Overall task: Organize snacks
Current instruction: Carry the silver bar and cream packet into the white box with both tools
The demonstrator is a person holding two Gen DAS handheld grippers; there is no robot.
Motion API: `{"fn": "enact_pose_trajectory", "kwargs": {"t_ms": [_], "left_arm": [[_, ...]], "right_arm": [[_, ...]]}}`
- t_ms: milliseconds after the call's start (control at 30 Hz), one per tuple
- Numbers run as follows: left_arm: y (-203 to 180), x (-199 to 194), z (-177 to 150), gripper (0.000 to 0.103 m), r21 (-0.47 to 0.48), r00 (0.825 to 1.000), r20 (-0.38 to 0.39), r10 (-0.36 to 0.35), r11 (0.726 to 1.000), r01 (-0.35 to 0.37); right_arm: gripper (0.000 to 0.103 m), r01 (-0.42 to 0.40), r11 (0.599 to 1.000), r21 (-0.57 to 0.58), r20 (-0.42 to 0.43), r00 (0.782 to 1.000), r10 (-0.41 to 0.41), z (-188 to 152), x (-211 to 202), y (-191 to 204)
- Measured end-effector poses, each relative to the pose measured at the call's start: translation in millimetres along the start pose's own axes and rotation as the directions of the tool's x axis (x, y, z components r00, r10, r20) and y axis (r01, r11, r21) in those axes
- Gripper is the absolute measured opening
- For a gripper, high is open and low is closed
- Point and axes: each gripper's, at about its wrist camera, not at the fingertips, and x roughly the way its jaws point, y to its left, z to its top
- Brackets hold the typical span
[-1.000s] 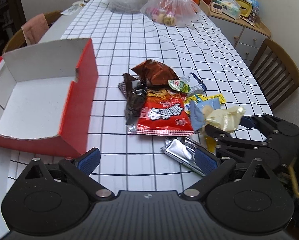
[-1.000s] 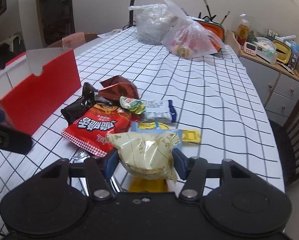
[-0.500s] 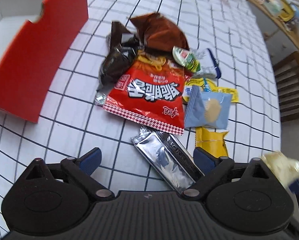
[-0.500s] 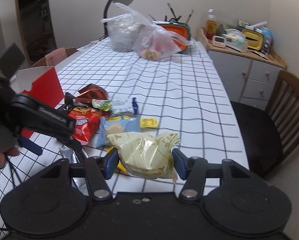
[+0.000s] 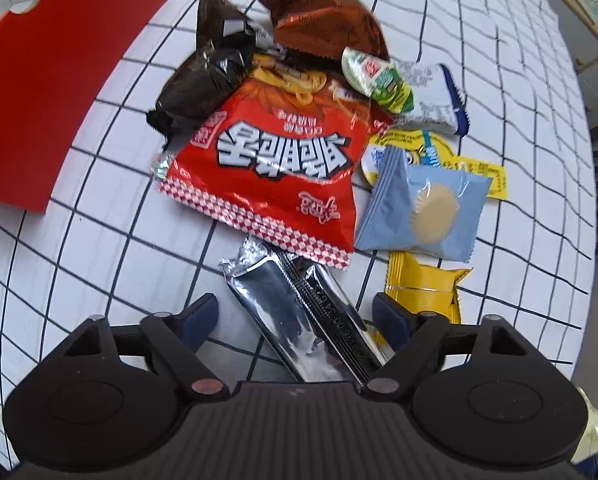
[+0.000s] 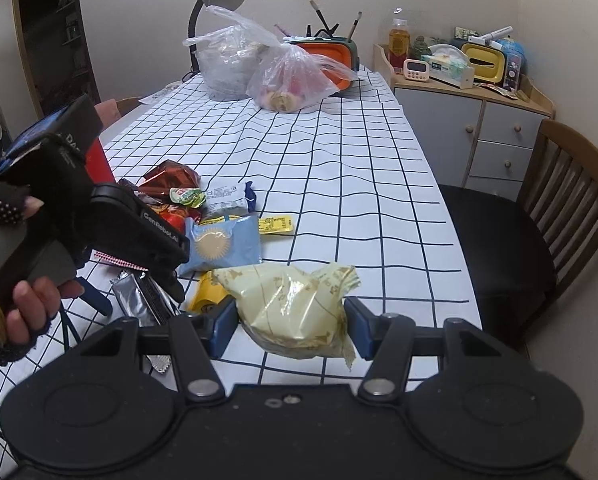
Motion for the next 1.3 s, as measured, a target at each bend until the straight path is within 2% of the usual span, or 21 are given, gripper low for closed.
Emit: {"fn": "enact_pose_trajectory", "kwargs": {"t_ms": [133,267,433,733,900,1033,1300], "left_arm": [[-6.2,0.4,-3.4,0.075,0.027,1.000,0.004,0.026,0.999,-0.027],[-14.6,-3.3,-10.3,0.054,0.078,0.997,0.019,0.074,0.994,-0.075],[-4.8,-9.0,-15.6,0.044,0.108,0.999,0.025,0.044,0.993,-0.047],[47.7,-22.5,-21.5,0.043,0.109,0.998,0.017,-0.056,0.993,0.054],[77.5,-51.7,-27.8,0.042,0.151,0.991,0.071,-0.109,0.984,0.098],[97.5,-75.7,-27.6,0.042,0.205,0.981,0.123,-0.153,0.971,0.126],[136.8,-134.2,-25.1,0.042,0.277,0.949,0.243,-0.201,0.952,0.131]], "right_arm": [[0.056,0.000,1.000,0.009,0.001,1.000,0.000,-2.1,-1.9,-1.5],[0.056,-0.006,1.000,0.009,0.002,1.000,0.006,-1.7,-2.2,-0.4],[0.056,-0.019,1.000,0.001,0.007,1.000,0.019,0.0,-3.1,4.6],[0.056,-0.049,0.999,-0.023,0.007,0.999,0.049,5.3,-6.7,22.0],[0.056,-0.065,0.997,-0.035,0.003,0.998,0.065,11.3,-10.4,39.3],[0.056,-0.079,0.996,-0.049,0.014,0.997,0.079,19.9,-15.6,59.5],[0.056,-0.120,0.989,-0.090,0.053,0.991,0.125,46.0,-23.8,113.5]]}}
